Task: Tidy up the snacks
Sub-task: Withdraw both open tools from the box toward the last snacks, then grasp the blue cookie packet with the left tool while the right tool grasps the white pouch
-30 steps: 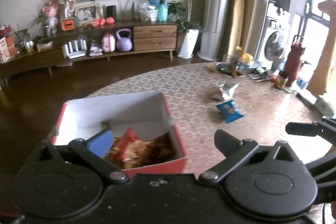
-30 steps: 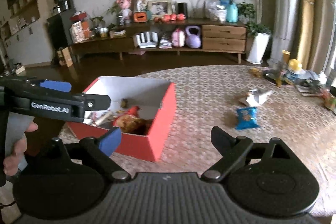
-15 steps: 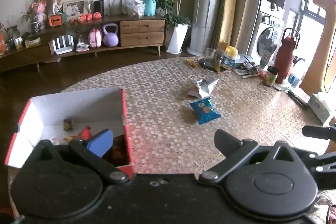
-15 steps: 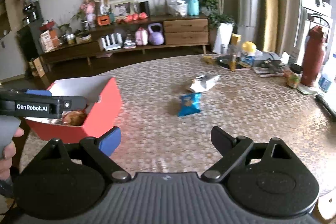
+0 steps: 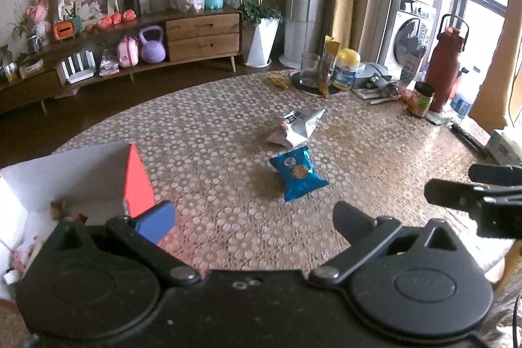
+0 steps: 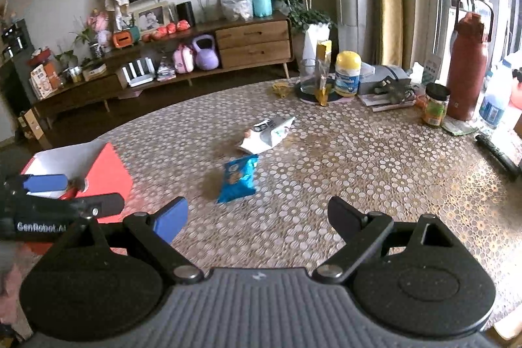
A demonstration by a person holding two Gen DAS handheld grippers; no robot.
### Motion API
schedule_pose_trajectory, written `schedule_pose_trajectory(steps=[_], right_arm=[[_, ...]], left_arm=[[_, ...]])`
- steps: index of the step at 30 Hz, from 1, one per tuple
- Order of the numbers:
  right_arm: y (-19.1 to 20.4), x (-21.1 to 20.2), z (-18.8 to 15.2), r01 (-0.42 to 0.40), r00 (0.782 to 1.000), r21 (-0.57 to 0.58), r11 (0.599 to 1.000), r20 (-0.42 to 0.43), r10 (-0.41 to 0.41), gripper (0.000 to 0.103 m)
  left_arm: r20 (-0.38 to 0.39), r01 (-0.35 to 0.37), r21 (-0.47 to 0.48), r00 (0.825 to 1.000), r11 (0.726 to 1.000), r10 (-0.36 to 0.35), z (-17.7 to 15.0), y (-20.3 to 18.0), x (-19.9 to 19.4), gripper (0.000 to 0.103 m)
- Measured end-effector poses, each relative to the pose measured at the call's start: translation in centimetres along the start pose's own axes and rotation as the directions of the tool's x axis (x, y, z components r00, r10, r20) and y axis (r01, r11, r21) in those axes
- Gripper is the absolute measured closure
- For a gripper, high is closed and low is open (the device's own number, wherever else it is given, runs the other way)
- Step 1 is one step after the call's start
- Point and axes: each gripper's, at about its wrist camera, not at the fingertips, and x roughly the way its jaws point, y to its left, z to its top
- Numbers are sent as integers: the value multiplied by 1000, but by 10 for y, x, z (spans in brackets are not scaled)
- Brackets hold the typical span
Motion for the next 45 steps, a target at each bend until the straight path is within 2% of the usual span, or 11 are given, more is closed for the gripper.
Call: schedule_pose_trajectory(steps=[9, 19, 30, 35, 40, 41, 43, 45], right_arm=[[-26, 70, 30, 24, 999, 65, 998, -29, -22, 10], [-47, 155, 54, 53, 997, 87, 995, -68, -47, 10], [-54, 233, 82, 62, 996, 105, 993, -71, -55, 10], [-65, 268, 93, 58, 996, 199, 978, -84, -42, 10], [-61, 294, 95, 68, 994, 198, 978, -100, -49, 11], [-60, 298, 95, 68, 994, 197, 978, -100, -49, 12], [-58, 305, 94, 68, 994, 183, 981, -99, -51, 24], [-56, 310, 95, 60, 994, 175, 983, -102, -43, 25]], left_arm=[[-34, 11, 3, 999, 1000, -11, 13, -16, 53, 0], [-70, 27, 0, 997, 1000, -27, 28, -27, 114, 0], [-115, 48, -35, 992, 998, -51, 38, -27, 167, 0], [-128, 51, -44, 990, 998, -56, 41, -24, 184, 1], [-147, 79, -51, 985, 996, -85, 40, -25, 198, 1], [-153, 83, -49, 984, 995, -90, 39, -25, 200, 1], [-159, 85, -48, 983, 995, -92, 37, -25, 205, 1], [-167, 87, -60, 981, 994, -96, 36, -23, 210, 2]])
